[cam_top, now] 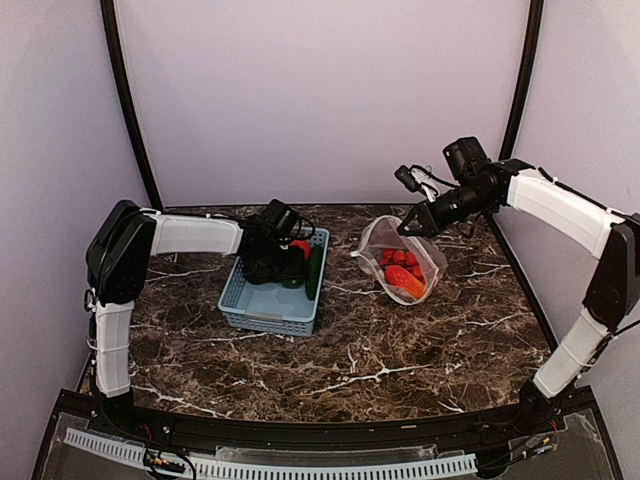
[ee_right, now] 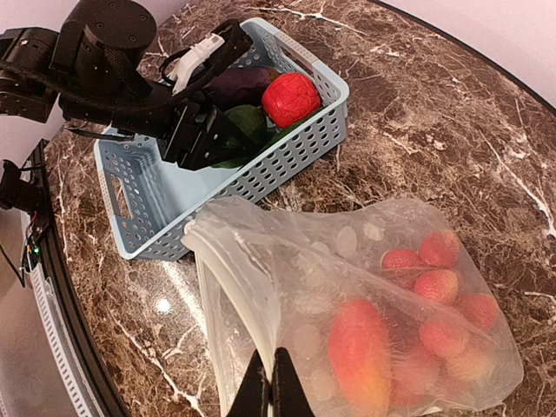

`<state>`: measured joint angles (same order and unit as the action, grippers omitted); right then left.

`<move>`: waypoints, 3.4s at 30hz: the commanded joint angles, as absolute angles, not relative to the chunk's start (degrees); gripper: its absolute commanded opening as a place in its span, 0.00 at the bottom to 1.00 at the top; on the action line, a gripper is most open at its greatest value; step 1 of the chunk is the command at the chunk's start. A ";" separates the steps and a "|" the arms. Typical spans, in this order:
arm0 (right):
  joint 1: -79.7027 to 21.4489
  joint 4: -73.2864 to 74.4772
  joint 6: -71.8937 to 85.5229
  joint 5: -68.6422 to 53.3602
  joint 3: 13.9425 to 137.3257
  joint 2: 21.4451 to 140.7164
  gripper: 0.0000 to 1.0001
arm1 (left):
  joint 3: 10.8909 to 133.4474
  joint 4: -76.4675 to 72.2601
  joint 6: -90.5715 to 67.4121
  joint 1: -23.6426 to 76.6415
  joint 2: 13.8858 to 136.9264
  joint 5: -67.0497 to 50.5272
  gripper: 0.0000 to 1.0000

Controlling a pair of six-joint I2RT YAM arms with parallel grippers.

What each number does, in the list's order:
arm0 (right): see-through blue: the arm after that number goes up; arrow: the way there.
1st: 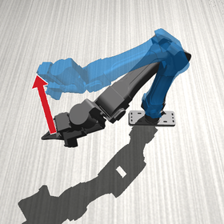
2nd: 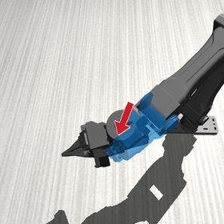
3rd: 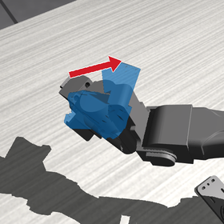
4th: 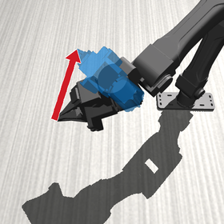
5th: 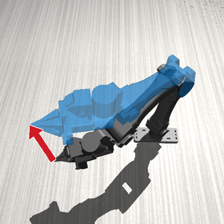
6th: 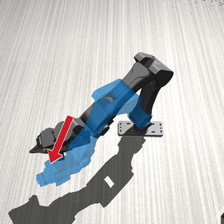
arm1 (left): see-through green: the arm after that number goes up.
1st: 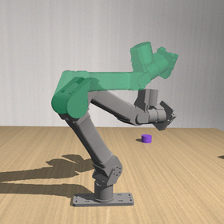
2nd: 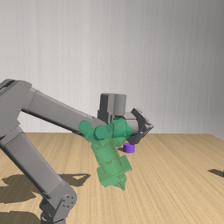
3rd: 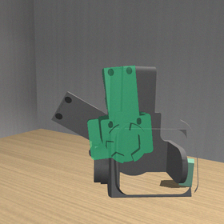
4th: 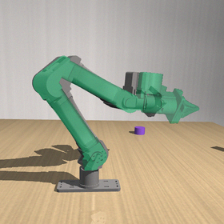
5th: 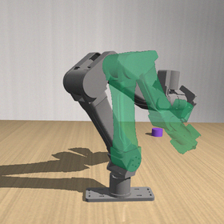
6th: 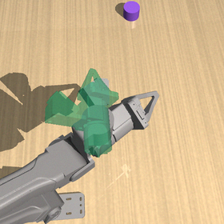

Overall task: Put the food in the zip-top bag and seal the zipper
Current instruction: Pick up the fake fruit from the bin, then place the fake fruit in the zipper food storage bag, then pick up the fake vegetable from the bin.

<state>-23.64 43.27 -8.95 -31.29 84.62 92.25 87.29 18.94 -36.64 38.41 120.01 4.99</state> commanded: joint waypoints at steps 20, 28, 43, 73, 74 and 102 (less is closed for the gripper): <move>-24.10 51.01 -7.84 -34.48 94.00 93.03 0.00 | 71.41 -11.10 -21.68 46.79 87.68 -0.70 0.47; -24.11 50.63 -6.49 -35.71 93.66 93.63 0.00 | 71.25 -22.79 -14.57 55.12 91.90 -9.00 0.47; -24.09 50.05 -6.06 -36.85 92.73 92.91 0.00 | 82.94 -9.86 -14.56 58.53 105.70 -6.33 0.49; -24.08 48.79 -6.32 -36.00 91.17 92.02 0.00 | 86.63 -3.49 -14.05 58.49 96.92 -6.22 0.99; -24.08 48.70 -6.40 -35.89 91.10 92.07 0.00 | 85.72 -3.15 -11.97 58.51 95.70 -6.19 0.99; -23.73 49.13 -8.52 -33.49 90.40 91.11 0.00 | 78.87 36.65 -9.40 44.80 91.78 17.71 0.86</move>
<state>-23.62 49.76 -7.64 -34.37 91.35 93.10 76.07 31.46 -8.27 47.20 89.65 16.56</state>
